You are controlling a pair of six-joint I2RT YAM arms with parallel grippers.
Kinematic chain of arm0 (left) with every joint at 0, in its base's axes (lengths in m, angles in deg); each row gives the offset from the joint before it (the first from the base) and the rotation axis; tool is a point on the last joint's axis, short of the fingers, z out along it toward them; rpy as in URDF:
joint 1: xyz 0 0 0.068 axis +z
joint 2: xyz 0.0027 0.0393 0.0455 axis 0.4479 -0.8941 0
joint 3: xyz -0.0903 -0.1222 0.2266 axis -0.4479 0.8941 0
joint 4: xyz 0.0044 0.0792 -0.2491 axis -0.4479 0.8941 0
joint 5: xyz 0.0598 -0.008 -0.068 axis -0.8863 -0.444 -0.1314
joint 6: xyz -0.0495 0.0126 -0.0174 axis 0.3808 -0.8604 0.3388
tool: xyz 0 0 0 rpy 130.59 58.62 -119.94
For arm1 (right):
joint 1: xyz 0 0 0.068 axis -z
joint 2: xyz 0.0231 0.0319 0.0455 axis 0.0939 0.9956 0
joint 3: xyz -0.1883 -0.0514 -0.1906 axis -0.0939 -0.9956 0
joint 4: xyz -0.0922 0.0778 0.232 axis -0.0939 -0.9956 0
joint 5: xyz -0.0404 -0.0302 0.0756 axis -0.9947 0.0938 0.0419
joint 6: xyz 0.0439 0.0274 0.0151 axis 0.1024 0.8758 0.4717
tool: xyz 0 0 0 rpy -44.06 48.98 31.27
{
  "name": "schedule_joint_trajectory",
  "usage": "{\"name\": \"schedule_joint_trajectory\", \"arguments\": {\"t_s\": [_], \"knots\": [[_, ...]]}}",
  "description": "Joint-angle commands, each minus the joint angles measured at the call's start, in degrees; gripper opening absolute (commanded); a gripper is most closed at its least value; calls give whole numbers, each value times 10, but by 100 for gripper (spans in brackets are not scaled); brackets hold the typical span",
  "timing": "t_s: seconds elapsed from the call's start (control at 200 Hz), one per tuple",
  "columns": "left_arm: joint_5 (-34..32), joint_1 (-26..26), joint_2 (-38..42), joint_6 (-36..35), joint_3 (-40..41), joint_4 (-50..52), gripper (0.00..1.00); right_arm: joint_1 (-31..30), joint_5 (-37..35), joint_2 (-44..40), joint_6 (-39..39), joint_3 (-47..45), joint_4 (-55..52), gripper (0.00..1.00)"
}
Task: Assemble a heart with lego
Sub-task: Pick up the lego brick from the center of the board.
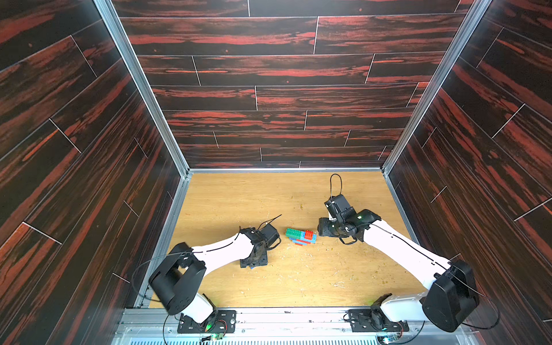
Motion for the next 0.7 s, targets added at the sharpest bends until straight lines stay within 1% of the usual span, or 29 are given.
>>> {"name": "schedule_joint_trajectory", "arguments": {"t_s": [0.0, 0.135, 0.381, 0.561, 0.666, 0.696], "knots": [[3, -2, -6, 9, -13, -8, 61, 6, 17, -9, -13, -3, 10, 62], [-18, -2, 15, 24, 9, 6, 59, 7, 13, -10, -14, -2, 11, 62], [-21, -2, 39, 45, 35, -1, 58, 10, 18, -4, -14, -13, 18, 59], [8, -1, 42, 62, 67, -64, 51, 12, 9, -6, -16, -18, 15, 57], [7, 0, 29, 61, 57, -68, 49, 13, 11, -7, -17, -21, 16, 56], [5, -2, 26, 58, 53, -68, 47, 13, 10, -8, -18, -21, 16, 55]]}}
